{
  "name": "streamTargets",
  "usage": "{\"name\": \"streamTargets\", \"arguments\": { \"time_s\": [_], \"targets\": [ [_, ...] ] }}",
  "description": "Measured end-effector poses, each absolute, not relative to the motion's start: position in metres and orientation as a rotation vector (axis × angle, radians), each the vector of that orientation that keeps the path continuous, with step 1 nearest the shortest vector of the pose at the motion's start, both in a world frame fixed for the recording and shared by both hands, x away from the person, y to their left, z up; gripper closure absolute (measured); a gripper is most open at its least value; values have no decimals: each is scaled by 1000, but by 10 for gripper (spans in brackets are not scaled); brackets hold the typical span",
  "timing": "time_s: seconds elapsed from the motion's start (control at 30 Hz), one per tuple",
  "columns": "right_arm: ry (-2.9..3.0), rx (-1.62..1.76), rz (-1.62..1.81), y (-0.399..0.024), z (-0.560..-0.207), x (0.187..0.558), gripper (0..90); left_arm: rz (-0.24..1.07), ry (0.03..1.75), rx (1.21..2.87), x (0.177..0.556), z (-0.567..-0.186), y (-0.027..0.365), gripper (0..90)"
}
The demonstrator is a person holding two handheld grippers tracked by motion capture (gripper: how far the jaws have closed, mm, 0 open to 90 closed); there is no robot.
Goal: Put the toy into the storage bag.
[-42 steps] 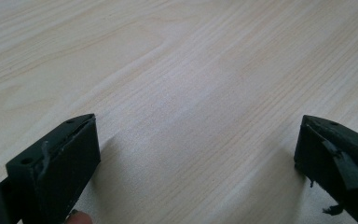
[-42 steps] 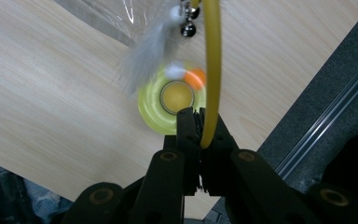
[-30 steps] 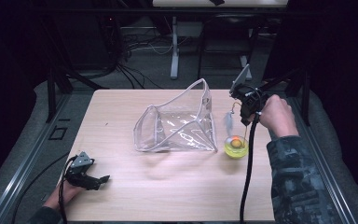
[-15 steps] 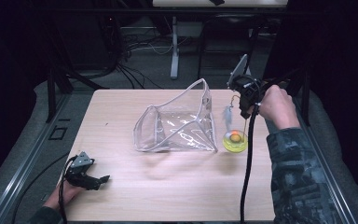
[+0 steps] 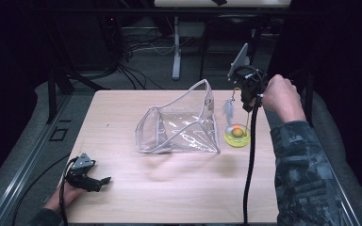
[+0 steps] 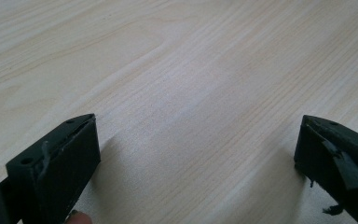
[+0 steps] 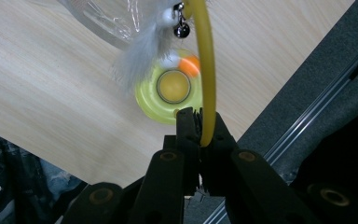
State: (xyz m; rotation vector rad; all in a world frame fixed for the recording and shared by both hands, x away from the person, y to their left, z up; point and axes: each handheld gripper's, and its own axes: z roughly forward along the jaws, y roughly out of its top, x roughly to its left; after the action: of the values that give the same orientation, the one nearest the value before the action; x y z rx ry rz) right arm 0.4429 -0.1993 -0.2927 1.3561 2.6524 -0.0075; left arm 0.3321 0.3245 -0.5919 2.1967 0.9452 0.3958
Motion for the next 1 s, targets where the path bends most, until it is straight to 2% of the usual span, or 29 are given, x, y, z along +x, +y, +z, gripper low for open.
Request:
{"name": "streamTargets", "arguments": {
  "time_s": [1.0],
  "targets": [
    [2597,1326,-4,-192,-245,446,872,396,946,2197,332,-592,324,0]
  ]
}}
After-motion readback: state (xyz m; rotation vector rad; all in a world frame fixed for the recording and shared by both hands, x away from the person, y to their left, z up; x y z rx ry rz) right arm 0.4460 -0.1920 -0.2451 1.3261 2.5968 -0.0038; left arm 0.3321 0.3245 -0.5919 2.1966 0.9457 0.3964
